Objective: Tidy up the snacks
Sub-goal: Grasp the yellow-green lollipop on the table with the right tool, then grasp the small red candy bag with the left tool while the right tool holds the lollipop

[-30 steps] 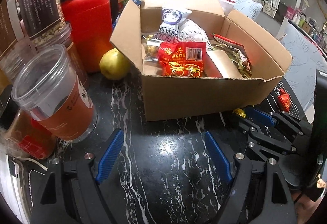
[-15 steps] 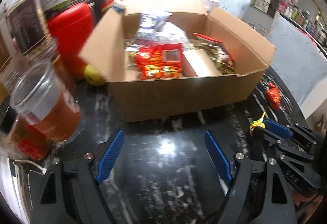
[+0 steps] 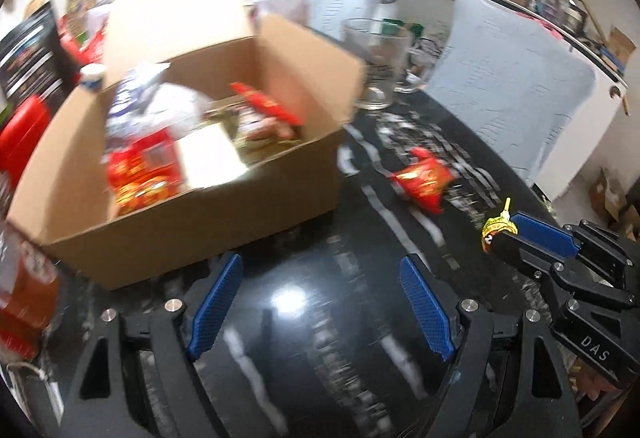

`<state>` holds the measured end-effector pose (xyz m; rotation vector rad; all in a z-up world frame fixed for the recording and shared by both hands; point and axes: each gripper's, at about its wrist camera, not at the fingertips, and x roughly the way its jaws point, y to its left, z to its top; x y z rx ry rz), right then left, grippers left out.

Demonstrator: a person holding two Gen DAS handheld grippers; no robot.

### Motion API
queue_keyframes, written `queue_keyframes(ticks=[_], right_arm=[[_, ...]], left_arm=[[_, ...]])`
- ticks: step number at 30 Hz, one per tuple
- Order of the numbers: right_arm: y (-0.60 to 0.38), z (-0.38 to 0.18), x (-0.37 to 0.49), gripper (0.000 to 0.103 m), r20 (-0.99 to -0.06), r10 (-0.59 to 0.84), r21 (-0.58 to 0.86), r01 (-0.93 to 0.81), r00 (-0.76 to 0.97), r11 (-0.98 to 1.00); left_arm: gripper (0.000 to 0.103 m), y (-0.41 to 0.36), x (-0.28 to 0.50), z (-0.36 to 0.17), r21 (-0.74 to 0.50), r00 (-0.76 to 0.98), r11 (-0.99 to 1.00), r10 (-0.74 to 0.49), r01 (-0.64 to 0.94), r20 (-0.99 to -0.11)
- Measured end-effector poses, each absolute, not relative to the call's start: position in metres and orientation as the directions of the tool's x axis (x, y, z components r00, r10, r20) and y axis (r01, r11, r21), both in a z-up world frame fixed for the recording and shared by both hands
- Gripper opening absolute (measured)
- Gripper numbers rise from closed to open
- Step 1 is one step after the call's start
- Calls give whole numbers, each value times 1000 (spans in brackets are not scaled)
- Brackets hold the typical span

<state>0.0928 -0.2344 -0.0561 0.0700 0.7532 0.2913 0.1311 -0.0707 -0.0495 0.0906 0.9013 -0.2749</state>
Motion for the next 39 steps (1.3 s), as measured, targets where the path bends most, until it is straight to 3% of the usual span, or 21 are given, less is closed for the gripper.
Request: queue_keyframes(ticks=[20,28,30,32,39], right_arm=[[-320,-65,132,28,-689,269,211,-168,673,963],[-330,-72,141,28,-701,301,248,-174,647,953],[-331,-73,141,28,-702,306,253,-177,643,951],[-332,-73,140,28,-703,308,256,-176,641,950],[-329,-71,130,28,-702,310,263,-170,641,950]], left_arm=[[82,-177,204,-74,28,557,911,-227,411,-799],[81,-193,222,-98,1,465,900,-224,437,-857],[73,-189,223,-101,-33,456,906,-243,421,-856],[46,-185,219,-97,-19,475,909,-236,416,-848],[45,-181,206,-94,-52,450,903,-262,426,-854]])
